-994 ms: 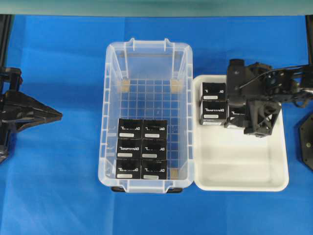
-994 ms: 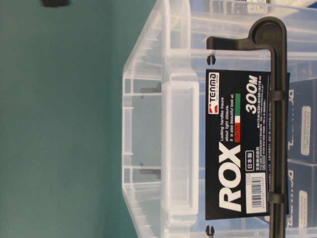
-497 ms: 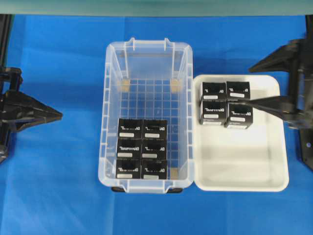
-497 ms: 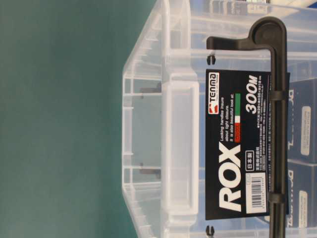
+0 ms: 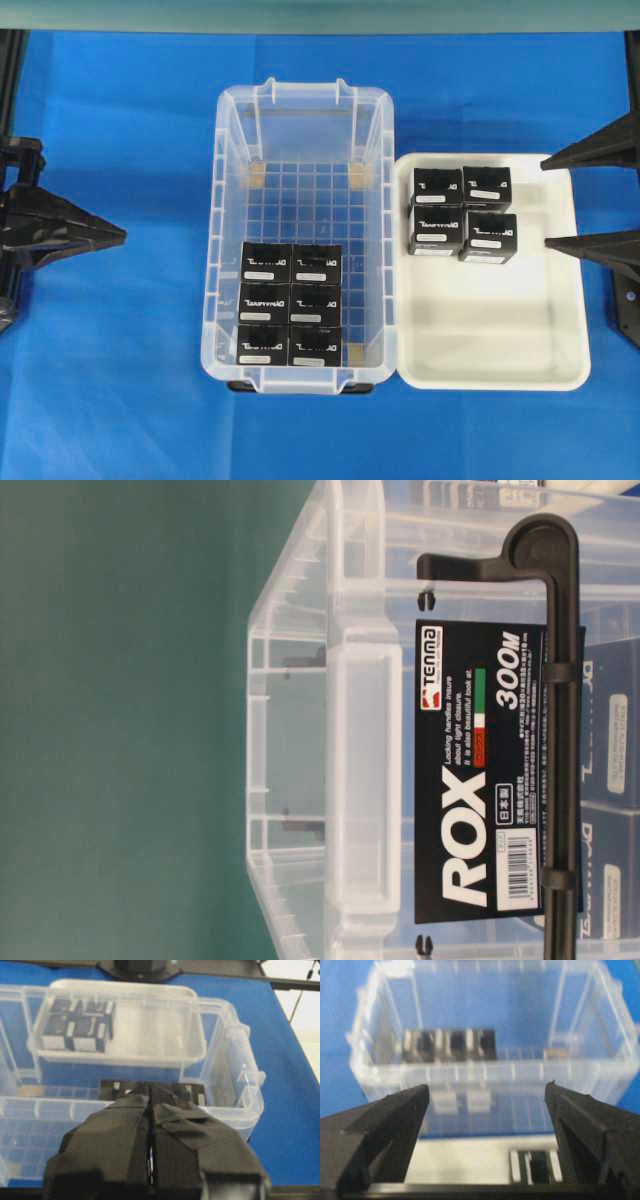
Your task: Pick the box from inside the plastic case
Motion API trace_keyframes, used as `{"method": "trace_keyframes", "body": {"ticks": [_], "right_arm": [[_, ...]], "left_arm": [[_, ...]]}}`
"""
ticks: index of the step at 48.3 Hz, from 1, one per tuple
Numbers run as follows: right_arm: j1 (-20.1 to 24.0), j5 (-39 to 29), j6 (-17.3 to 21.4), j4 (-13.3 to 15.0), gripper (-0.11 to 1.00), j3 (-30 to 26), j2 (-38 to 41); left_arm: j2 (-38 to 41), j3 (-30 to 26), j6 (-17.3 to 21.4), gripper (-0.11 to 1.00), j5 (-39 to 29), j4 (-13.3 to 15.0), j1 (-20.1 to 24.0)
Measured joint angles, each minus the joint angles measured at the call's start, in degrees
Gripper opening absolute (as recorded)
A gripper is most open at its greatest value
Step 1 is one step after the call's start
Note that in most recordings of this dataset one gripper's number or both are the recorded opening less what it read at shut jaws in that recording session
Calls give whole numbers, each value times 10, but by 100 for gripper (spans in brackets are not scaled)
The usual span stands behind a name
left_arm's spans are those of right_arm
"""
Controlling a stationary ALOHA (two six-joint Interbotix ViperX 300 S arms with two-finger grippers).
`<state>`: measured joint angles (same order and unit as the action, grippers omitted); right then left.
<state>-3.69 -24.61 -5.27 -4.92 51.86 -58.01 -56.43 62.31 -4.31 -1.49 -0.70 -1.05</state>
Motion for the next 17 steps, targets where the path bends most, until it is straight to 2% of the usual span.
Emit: {"method": "trace_keyframes", "body": {"ticks": [8, 17], "right_arm": [[11, 35, 0, 0, 94, 0, -3], [11, 45, 1, 1, 94, 0, -6]], "left_arm": [[-15, -2, 1, -5, 0, -1, 0], [-24, -3, 1, -5, 0, 0, -1]]}}
